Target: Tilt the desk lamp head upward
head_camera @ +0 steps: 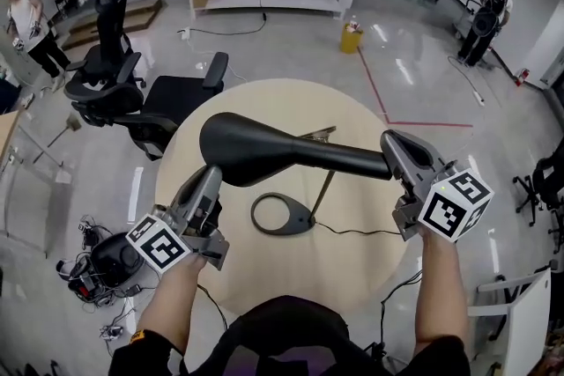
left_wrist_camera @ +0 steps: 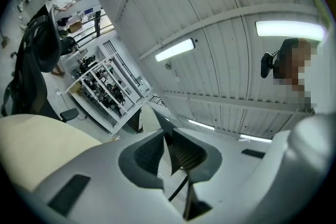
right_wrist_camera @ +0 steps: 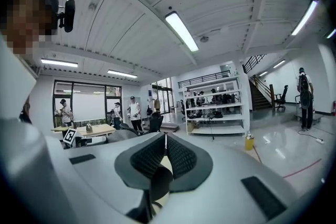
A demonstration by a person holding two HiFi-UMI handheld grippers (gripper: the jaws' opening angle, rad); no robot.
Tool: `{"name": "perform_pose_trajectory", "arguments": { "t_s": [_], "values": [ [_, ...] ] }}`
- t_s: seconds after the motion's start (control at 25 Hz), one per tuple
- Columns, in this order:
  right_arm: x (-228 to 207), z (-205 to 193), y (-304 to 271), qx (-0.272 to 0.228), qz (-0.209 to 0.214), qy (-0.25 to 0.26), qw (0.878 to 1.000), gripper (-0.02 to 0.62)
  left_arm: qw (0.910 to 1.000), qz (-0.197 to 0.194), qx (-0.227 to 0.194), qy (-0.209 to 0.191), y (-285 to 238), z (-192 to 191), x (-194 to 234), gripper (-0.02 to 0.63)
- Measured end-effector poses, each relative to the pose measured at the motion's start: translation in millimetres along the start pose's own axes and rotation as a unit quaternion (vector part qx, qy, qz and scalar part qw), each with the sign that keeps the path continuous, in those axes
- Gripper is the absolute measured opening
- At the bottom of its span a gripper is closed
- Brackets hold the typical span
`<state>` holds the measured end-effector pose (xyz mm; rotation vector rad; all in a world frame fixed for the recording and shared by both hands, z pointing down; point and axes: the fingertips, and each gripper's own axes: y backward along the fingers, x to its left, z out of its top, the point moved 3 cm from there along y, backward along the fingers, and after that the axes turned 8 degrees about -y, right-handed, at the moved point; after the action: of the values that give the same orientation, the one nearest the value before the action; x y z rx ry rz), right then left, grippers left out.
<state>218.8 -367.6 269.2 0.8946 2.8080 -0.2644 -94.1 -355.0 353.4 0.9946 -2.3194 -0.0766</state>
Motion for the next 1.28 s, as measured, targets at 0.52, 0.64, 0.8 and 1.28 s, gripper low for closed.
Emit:
{"name": "perform_pose_trajectory", "arguments": {
  "t_s": [0.52, 0.64, 0.8, 1.28],
  "values": [
    [-18.2, -23.5, 12.7, -0.025, -0.006, -0.071, 0.997, 0.017, 0.9971, -0.01, -0.005, -0.075, -41.7, 54.8, -35.1, 0.094],
    [-20.8, -30.0, 12.8, -0.028, -0.006, -0.087, 0.996, 0.017, 0.9959, -0.016, -0.012, -0.088, -50.3, 65.3, -43.9, 0.091],
    [-21.9, -35.9, 10.1, -0.028, -0.005, -0.096, 0.995, 0.017, 0.9935, -0.026, -0.019, -0.109, -61.4, 80.4, -56.7, 0.088],
    [-26.6, -62.8, 8.1, -0.066, -0.037, -0.133, 0.988, 0.017, 0.983, -0.057, -0.029, -0.172, -77.6, 101.9, -100.8, 0.081]
  ]
}}
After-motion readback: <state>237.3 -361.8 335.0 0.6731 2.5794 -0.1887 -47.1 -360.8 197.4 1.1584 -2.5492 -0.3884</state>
